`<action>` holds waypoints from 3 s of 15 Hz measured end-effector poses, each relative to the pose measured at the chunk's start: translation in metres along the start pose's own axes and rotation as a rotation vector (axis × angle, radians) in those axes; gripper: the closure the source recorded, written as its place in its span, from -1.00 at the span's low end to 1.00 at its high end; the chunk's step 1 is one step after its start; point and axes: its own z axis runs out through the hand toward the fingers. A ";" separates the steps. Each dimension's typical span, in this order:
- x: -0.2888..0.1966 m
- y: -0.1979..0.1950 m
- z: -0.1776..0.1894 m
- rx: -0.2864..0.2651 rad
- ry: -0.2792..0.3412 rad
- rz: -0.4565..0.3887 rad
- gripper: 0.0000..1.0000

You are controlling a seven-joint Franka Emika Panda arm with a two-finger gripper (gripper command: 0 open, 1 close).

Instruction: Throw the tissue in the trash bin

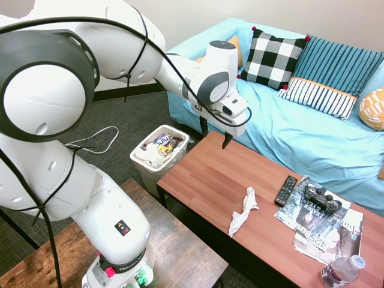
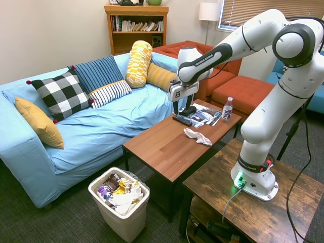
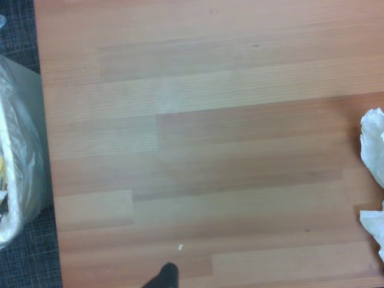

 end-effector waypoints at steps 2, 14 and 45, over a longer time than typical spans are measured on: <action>0.001 -0.002 0.000 0.012 0.002 0.005 -1.00; 0.065 0.061 0.084 -0.069 0.056 0.120 -1.00; 0.154 0.144 0.281 -0.018 -0.181 0.235 1.00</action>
